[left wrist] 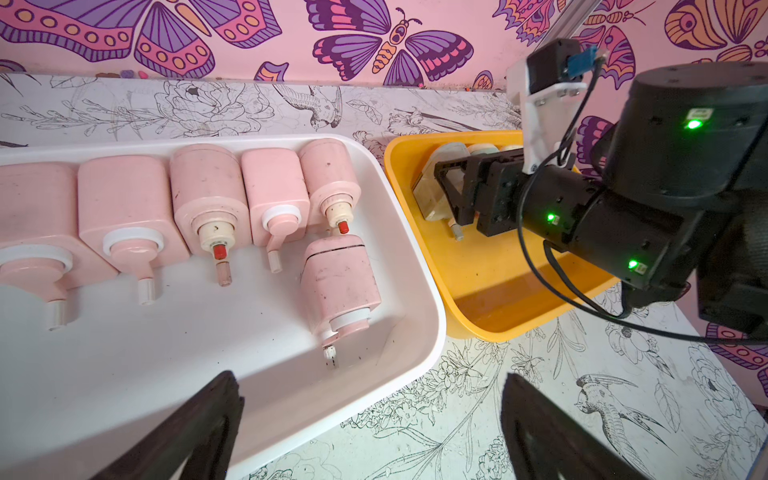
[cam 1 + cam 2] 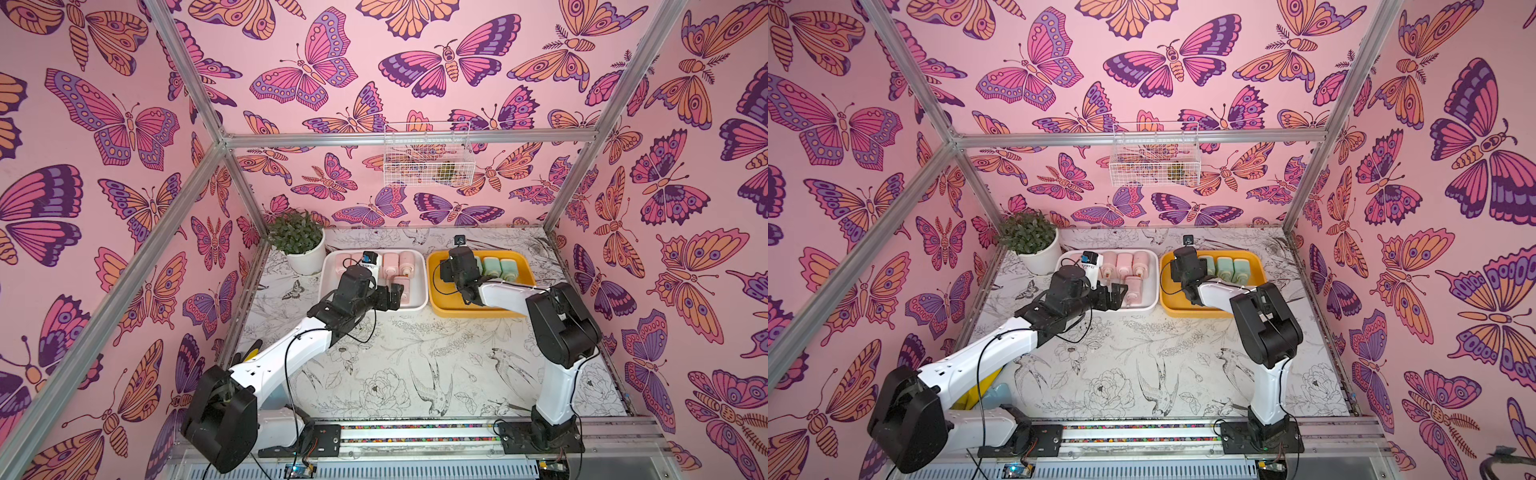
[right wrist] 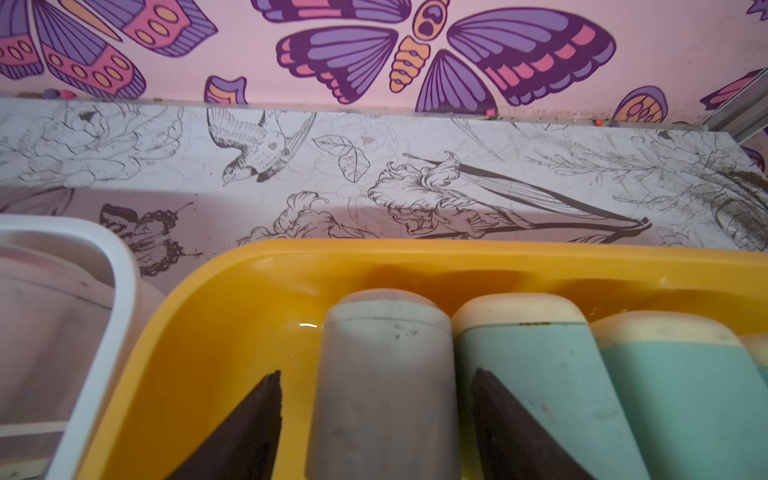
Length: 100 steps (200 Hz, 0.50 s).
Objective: Place the pencil sharpeners by color into the storage box
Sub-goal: Place the pencil sharpener in the storage box.
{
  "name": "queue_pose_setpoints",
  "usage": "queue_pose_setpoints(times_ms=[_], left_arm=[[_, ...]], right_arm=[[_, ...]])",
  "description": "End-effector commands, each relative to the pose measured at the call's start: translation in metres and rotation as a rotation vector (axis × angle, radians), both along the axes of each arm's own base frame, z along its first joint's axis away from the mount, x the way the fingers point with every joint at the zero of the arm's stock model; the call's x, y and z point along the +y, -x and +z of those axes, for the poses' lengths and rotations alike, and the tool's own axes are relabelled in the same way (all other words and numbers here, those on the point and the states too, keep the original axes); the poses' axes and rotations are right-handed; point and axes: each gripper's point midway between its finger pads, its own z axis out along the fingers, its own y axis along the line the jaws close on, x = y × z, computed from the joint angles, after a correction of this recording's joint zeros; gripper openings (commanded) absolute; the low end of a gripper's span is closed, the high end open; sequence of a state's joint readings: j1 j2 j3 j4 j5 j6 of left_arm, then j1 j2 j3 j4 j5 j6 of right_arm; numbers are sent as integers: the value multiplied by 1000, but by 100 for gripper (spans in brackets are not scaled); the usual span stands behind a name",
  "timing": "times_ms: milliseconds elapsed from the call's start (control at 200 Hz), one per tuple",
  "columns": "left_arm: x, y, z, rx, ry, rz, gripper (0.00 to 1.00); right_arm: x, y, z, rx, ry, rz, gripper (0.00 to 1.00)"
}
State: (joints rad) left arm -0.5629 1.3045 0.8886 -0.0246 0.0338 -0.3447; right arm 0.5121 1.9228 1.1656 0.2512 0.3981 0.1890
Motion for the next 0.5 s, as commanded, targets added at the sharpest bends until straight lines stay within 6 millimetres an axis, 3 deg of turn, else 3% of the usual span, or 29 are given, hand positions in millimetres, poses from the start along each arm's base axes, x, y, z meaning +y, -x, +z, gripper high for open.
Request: queue_pose_setpoints(times_ms=[0, 190, 350, 496], left_arm=[[2, 0, 7, -8, 9, 5, 100], [4, 2, 5, -4, 4, 9, 100], [7, 2, 1, 2, -9, 13, 100], [8, 3, -2, 11, -12, 21, 100]], right_arm=[[-2, 7, 8, 6, 8, 3, 77], [-1, 11, 13, 9, -11, 12, 77], [14, 17, 32, 3, -55, 104, 78], [14, 22, 48, -12, -69, 113, 78]])
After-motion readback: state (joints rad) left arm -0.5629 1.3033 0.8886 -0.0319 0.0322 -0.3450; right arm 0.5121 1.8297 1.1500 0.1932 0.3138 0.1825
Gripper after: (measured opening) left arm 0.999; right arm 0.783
